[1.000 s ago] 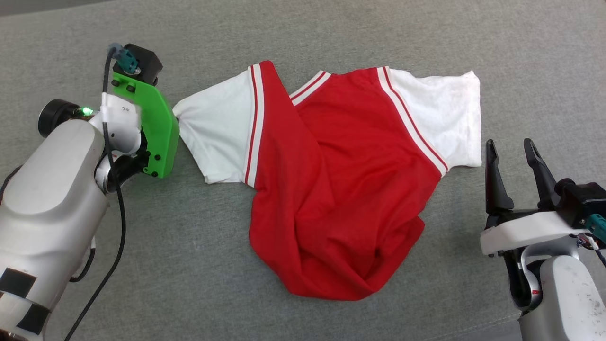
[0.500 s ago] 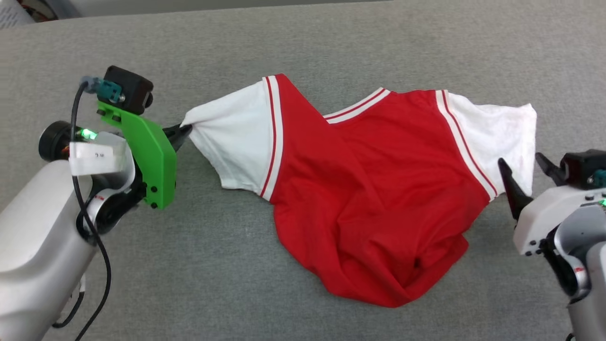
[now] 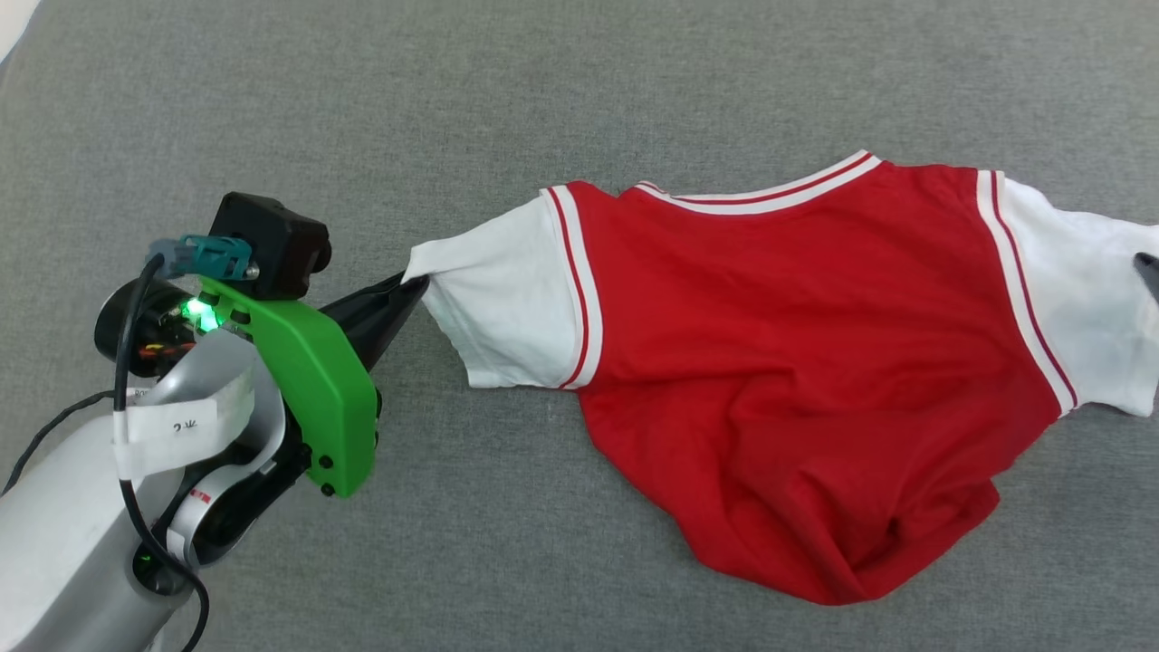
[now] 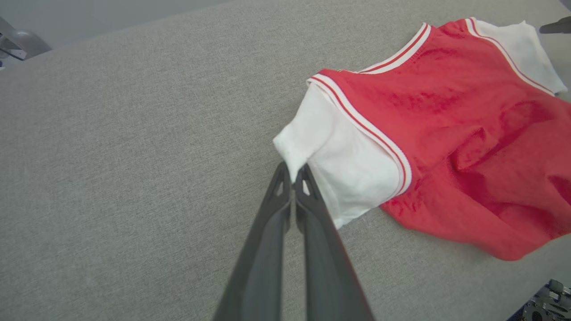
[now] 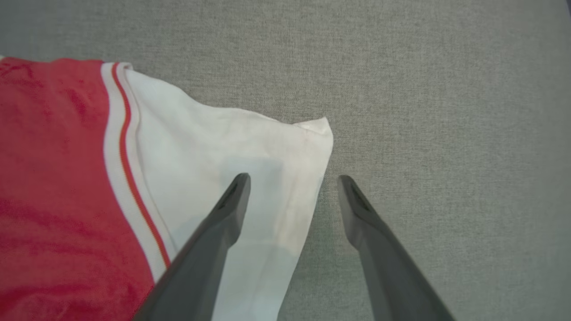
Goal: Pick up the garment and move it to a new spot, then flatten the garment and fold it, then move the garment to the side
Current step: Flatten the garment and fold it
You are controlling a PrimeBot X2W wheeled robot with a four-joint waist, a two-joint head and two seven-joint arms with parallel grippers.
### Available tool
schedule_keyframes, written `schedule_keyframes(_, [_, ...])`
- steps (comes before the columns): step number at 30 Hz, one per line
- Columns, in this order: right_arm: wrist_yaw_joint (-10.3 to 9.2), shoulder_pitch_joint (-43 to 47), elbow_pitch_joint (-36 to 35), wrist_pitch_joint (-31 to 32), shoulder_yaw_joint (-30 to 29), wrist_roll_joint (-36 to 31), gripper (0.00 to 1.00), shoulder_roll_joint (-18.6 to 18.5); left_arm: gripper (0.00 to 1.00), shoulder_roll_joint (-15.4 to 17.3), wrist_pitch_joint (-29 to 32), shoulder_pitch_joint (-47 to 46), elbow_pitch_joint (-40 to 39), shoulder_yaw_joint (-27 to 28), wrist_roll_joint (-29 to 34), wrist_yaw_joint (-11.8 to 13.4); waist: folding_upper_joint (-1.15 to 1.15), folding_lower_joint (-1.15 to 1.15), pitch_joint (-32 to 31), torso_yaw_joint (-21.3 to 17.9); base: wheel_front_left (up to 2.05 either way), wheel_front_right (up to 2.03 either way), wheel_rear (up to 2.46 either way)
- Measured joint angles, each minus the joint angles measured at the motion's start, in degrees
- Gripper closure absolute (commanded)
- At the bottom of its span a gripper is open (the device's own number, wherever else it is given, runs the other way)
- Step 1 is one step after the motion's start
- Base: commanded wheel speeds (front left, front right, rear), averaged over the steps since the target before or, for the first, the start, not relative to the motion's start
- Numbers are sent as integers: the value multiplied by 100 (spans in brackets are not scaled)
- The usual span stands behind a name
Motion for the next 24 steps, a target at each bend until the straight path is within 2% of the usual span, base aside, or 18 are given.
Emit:
schedule_keyframes(5, [0, -463, 471, 24, -230, -327, 0, -167, 100, -11, -51, -1, -219, -16, 93, 43, 0, 0, 231, 177, 0, 0, 0])
schedule_keyframes(14, [-3, -594, 1056, -29, -280, -586, 0, -204, 100, -83, -75, -5, -296, -103, 147, 43, 0, 0, 476, 429, 0, 0, 0])
schedule_keyframes(15, [-7, -594, 1104, -35, -276, -583, 11, -209, 100, -90, -76, -5, -290, -110, 147, 43, 0, 0, 485, 447, 0, 0, 0])
schedule_keyframes(17, [-9, -594, 1161, -87, -209, -561, 83, -243, 100, -96, -81, -5, -260, -118, 147, 43, 0, 0, 483, 464, 0, 0, 0])
schedule_keyframes(18, [-9, -594, 1189, -158, -158, -544, 100, -258, 100, -101, -82, -5, -234, -122, 147, 43, 0, 0, 468, 466, 0, 0, 0])
schedule_keyframes(24, [-2, -587, 1280, -847, 91, -436, 100, -260, 100, -149, -236, 1, 2, -107, 152, 77, 0, 0, 280, 434, 0, 0, 0])
